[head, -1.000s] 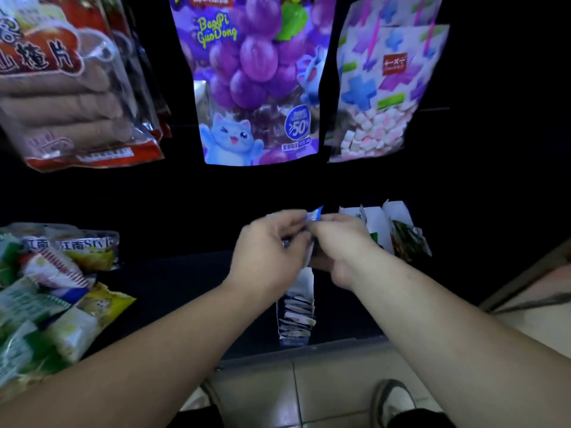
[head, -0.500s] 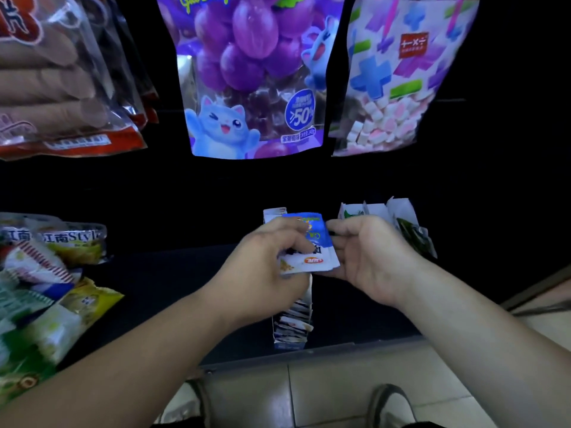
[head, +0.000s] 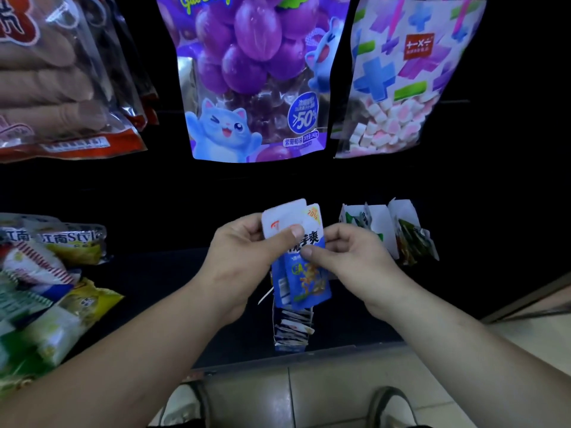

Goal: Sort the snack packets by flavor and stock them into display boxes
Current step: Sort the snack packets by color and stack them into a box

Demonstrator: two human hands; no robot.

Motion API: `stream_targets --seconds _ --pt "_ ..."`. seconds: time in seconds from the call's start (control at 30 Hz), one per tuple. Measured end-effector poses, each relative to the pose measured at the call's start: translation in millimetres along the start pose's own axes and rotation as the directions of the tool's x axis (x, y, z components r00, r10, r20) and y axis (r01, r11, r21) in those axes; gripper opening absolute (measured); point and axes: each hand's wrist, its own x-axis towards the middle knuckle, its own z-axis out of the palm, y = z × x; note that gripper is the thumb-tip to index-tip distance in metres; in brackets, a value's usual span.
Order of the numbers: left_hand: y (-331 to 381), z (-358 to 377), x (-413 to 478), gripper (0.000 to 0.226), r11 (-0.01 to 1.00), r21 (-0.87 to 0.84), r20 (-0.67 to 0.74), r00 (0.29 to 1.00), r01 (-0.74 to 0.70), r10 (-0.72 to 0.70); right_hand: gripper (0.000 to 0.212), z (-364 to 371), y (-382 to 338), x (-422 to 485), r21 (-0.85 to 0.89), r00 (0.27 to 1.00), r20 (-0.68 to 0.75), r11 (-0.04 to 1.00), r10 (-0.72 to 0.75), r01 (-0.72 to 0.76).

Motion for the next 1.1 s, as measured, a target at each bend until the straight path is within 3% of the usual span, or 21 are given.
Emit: stream_targets --seconds 0.07,0.17,0.23,0.37,0.53,0.7,0.77,0.87,1.03,1.1 --pt "0 -1 0 0.025 1.0 -0.007 -0.009 1.0 0.009 -0.009 0.02 0 0 0 0.058 0.997 -0.066 0.998 0.03 -0.026" --pt "-4 -7 1 0.018 0.986 0.151 -0.171 0.981 -0.069 0.095 0.022 -3 -1 2 0.074 0.982 -0.188 0.997 0.018 -0.004" --pt "-7 -4 -1 0.013 0.971 0.209 -0.203 0.967 -0.114 0.157 0.022 -2 -3 1 0.062 0.981 -0.195 0.998 -0.003 0.015" --pt "-17 12 -10 0.019 0.965 0.194 -0.087 0.977 -0.175 0.194 0.017 11 -6 -6 0.166 0.999 -0.041 0.986 0.007 0.0" --pt "-26 11 -7 0.029 0.909 0.358 0.034 0.976 -0.214 0.216 0.025 5 -9 -9 0.287 1.0 0.013 0.958 0.011 -0.015" --pt "-26 0 -5 0.046 0.788 0.536 0.044 0.942 -0.304 0.333 0.021 0 -4 -8 0.213 1.0 0.006 0.977 0.014 -0.015" --pt "-21 -2 -5 0.051 0.837 0.493 0.022 0.965 -0.238 0.261 0.02 -1 -3 -8 0.19 0.999 0.029 0.981 0.024 -0.03" --pt "-19 -1 -7 0.03 0.944 0.314 0.03 0.994 -0.106 0.102 0.018 -1 -3 -9 0.176 0.996 0.076 0.982 0.05 -0.062" --pt "-23 -3 -5 0.027 0.953 0.3 -0.023 0.999 -0.032 0.041 0.022 -2 1 -8 0.033 0.997 0.074 0.999 -0.01 0.008" --pt "-25 -2 -3 0.029 0.947 0.321 0.01 1.0 -0.004 0.001 0.048 -6 4 -4 -0.025 0.995 0.055 0.996 -0.08 0.082"
